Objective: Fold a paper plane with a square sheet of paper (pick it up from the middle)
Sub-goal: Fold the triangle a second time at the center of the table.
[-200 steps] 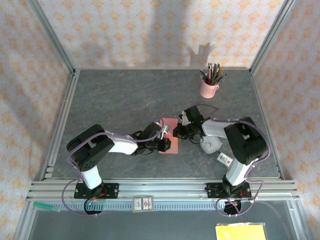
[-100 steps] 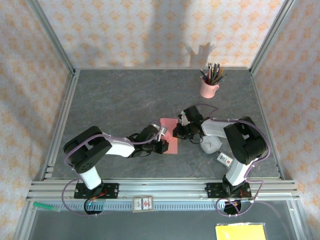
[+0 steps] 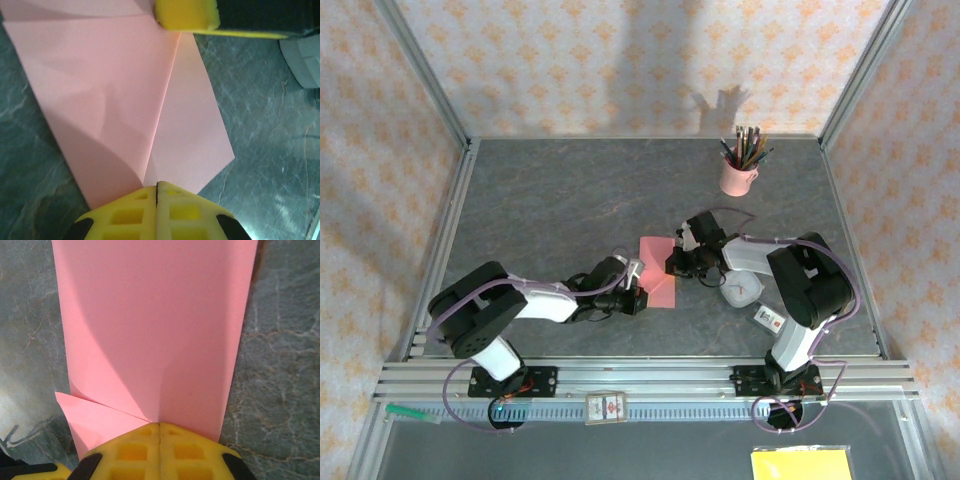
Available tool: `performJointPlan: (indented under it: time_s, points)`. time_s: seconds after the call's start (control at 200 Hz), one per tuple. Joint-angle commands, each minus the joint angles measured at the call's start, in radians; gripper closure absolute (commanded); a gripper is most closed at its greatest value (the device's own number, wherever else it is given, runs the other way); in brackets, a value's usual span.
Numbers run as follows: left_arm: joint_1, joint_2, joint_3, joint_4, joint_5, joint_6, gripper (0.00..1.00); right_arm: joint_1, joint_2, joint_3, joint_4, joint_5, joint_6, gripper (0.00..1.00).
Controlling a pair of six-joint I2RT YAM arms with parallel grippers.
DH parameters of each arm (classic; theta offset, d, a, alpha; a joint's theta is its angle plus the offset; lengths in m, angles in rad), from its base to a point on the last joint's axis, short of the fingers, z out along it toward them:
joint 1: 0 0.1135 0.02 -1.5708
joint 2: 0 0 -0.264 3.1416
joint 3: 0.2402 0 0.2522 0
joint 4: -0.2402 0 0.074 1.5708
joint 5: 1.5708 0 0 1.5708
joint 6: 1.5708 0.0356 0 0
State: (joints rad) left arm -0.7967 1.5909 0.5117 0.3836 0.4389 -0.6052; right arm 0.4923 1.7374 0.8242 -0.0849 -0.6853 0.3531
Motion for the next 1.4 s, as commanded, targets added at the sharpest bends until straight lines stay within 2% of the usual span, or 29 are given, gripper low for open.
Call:
performJointPlan:
  time_s: [0.0, 0.245, 0.41, 0.606, 1.096, 1.396]
  points:
    - [-0.002, -0.069, -0.003, -0.058, 0.048, -0.029, 1.0, 0.001, 0.058, -0.017, -0.092, 0.116, -0.026, 0.97]
    - [-0.002, -0.063, 0.087, 0.083, 0.179, -0.136, 1.0, 0.0, 0.057, -0.013, -0.09, 0.113, -0.029, 0.97]
    - [0.022, 0.029, 0.177, 0.04, 0.191, -0.123, 1.0, 0.0, 0.059, -0.012, -0.086, 0.113, -0.025, 0.97]
    - [0.067, 0.112, 0.197, 0.043, 0.238, -0.154, 1.0, 0.0, 0.055, -0.014, -0.09, 0.116, -0.028, 0.97]
    - [0.097, 0.206, 0.232, -0.036, 0.226, -0.083, 1.0, 0.0, 0.068, -0.003, -0.092, 0.117, -0.028, 0.97]
    - [0.098, 0.203, 0.168, -0.039, 0.221, -0.08, 1.0, 0.0, 0.074, -0.004, -0.099, 0.136, -0.02, 0.98]
